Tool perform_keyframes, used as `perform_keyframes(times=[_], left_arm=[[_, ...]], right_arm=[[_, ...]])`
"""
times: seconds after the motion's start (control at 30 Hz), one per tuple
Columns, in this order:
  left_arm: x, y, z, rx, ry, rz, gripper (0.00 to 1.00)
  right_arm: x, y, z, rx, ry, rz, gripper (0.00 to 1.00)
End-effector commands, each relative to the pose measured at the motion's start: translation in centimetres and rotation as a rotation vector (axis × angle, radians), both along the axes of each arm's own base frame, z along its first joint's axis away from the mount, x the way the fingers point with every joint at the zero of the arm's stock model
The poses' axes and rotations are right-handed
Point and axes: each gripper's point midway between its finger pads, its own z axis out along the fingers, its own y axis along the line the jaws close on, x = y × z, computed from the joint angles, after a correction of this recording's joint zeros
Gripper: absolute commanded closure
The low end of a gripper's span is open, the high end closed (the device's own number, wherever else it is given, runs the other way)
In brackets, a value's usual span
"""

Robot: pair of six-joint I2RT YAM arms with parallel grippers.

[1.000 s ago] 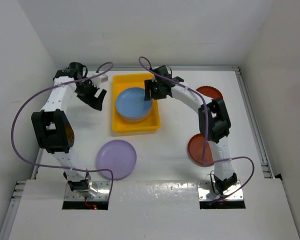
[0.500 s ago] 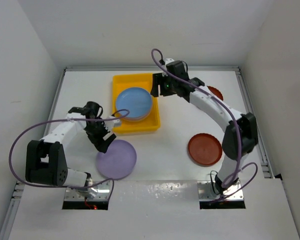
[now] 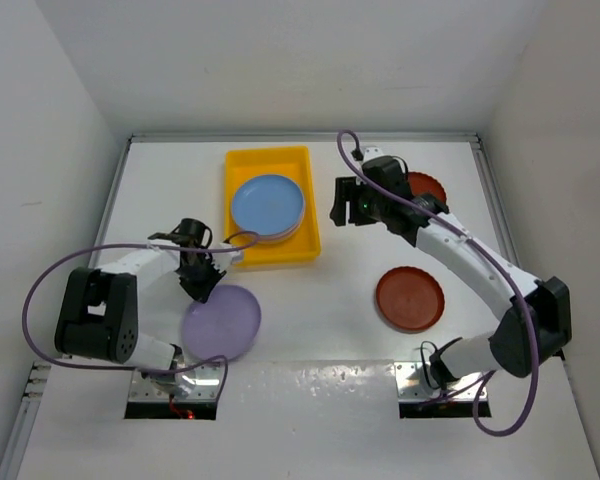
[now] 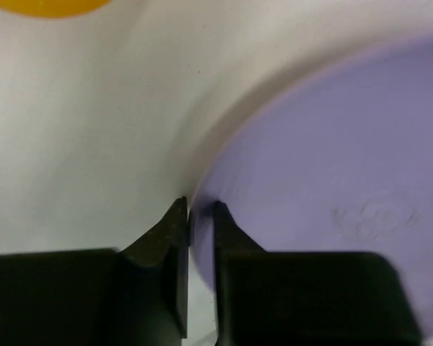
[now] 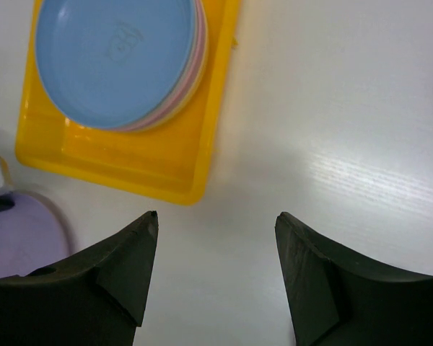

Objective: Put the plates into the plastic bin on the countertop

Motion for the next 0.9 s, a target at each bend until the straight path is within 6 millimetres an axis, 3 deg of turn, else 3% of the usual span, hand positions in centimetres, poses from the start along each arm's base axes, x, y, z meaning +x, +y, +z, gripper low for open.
perform_keyframes(times=[0.0, 0.03, 0.07, 0.2, 0.3, 0.53, 0.57, 0.67, 0.73, 0.77, 0.83, 0.87], left_arm=[[0.1, 0.1, -0.3, -0.012, -0.016, -0.013, 0.89], [-0.4, 0.2, -0.3, -0.01, -0.006, -0.023, 0.98], [-0.6, 0.0, 0.0, -0.022, -0.008, -0.025, 1.0], [-0.6, -0.8, 1.7, -0.073, -0.064, -0.081, 1.0], [-0.2, -2.2, 4.2, -0.114, -0.125, -0.157, 1.0], [2.8, -7.0, 13.6, -0.32, -0.265, -0.3, 1.0], [3.4, -7.8, 16.0, -0.348, -0.293, -0.322, 1.0], [5.3, -9.8, 20.1, -0.441, -0.332, -0.358, 1.0], [6.8, -11.1, 20.8, -0.509, -0.302, -0.34, 1.0], [8.1, -11.8, 22.5, -0.533, -0.333, -0.347, 1.0], [10.6, -12.4, 21.8, -0.571, -0.287, -0.296, 1.0], [12.9, -12.4, 22.2, -0.572, -0.329, -0.262, 1.0]], right_arm=[[-1.1, -1.6, -0.3, 0.012, 0.005, -0.057, 0.34], [-1.2, -2.0, -0.3, 0.014, 0.004, -0.067, 0.34], [-1.5, -2.6, -0.7, 0.01, 0.012, -0.078, 0.34], [-2.0, -4.2, -1.7, -0.004, 0.037, -0.109, 0.33], [-2.1, -5.2, -2.0, -0.009, 0.054, -0.128, 0.33], [-1.7, -8.6, -3.8, 0.036, 0.148, -0.225, 0.33], [-1.6, -9.5, -4.0, 0.048, 0.165, -0.245, 0.33], [-1.5, -10.7, -4.5, 0.058, 0.186, -0.275, 0.33], [-1.4, -11.8, -4.6, 0.068, 0.195, -0.305, 0.33], [-1.3, -12.3, -4.9, 0.078, 0.21, -0.314, 0.33], [-1.2, -13.3, -5.2, 0.093, 0.226, -0.341, 0.33], [-1.2, -13.6, -5.3, 0.095, 0.227, -0.349, 0.33]])
